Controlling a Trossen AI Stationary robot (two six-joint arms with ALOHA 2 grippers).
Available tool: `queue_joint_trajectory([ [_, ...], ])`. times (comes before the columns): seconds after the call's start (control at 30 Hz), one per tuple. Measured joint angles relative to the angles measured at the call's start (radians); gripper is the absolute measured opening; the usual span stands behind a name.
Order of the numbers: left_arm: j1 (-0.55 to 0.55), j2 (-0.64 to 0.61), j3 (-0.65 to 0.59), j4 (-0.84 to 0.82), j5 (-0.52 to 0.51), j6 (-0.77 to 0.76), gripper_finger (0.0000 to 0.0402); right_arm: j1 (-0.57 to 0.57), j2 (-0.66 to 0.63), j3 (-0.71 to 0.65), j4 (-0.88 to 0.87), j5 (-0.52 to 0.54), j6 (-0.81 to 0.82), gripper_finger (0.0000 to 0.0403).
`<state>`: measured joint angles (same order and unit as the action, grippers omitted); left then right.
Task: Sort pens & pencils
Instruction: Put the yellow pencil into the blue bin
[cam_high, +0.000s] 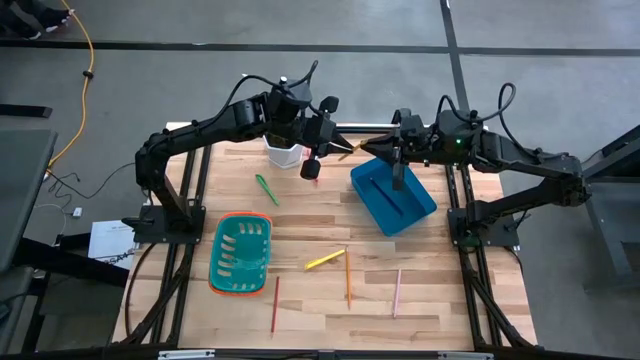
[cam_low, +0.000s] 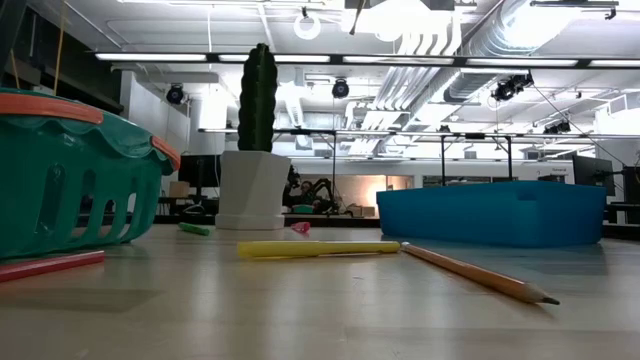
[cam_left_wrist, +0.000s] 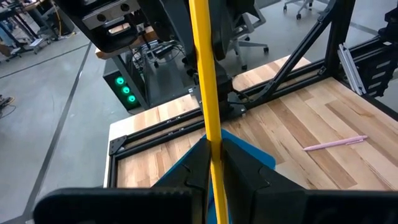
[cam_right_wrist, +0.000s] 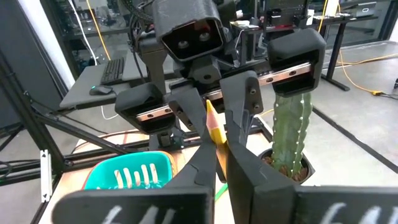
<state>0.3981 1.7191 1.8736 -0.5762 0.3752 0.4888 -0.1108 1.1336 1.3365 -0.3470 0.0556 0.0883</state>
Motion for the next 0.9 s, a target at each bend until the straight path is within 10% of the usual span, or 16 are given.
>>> queue_joint_trajectory([
  [0.47,0.001,0.000,0.000,-0.022,0.004,0.003,0.0026,0.000,0.002,-0.001,-0.003,0.004,0.000,0.0003],
  [0.9,0.001,0.000,0.000,-0.038,-0.048,0.001,0.0118,0.000,-0.001,0.000,0.002,0.007,0.000,0.0003],
])
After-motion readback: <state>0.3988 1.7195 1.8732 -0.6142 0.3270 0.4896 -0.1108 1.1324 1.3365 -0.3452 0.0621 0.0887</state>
